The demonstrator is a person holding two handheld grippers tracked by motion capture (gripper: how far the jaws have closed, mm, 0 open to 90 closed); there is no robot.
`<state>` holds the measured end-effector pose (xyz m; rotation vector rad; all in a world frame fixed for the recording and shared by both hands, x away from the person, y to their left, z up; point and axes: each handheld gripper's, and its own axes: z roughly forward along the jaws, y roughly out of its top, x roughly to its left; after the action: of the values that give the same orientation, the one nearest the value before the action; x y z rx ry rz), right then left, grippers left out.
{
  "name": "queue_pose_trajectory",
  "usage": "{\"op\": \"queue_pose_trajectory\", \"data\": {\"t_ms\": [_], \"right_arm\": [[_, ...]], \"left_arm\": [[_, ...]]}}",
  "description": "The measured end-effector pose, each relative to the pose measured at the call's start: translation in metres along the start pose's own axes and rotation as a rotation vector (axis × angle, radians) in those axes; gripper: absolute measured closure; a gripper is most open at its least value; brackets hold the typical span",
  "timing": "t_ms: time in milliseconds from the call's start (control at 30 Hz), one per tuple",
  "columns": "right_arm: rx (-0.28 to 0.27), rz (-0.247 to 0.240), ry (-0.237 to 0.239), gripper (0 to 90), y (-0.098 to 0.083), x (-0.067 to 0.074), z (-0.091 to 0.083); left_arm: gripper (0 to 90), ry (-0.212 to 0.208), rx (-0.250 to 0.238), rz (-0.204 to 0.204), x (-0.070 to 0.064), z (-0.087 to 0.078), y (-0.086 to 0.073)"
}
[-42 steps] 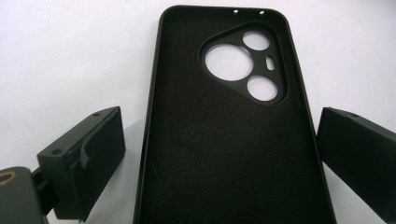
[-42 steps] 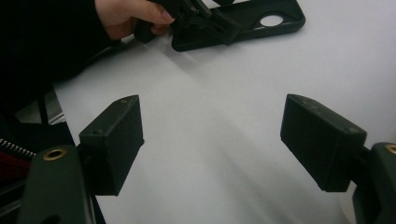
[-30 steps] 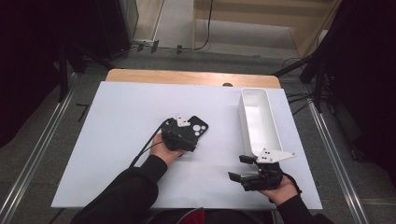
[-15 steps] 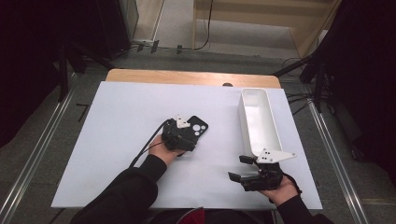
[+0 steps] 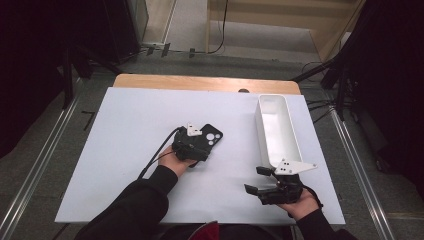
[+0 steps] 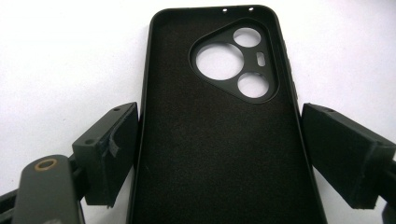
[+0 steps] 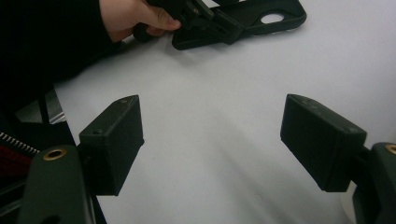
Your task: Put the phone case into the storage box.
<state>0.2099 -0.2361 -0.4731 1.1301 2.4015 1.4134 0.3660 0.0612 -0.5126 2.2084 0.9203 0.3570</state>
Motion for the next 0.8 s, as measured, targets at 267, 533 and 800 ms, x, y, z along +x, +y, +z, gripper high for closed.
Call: {"op": "queue_pose_trajectory", "data": {"t_ms": [267, 533, 800], "right_arm": [[-0.004, 0.002, 0.0, 19.9, 0.0, 0.0, 0.0], [-0.002, 0.01, 0.006, 19.9, 0.0, 0.0, 0.0], [0.016, 0.033, 0.018, 19.9, 0.001, -0.001, 0.0]], "left_arm": [[14.8, -0.048, -0.015, -0.058, 0.007, -0.004, 0.002], [14.8, -0.109, -0.08, -0.132, 0.012, -0.016, 0.008], [14.7, -0.147, -0.119, -0.175, 0.014, -0.025, 0.011]]}}
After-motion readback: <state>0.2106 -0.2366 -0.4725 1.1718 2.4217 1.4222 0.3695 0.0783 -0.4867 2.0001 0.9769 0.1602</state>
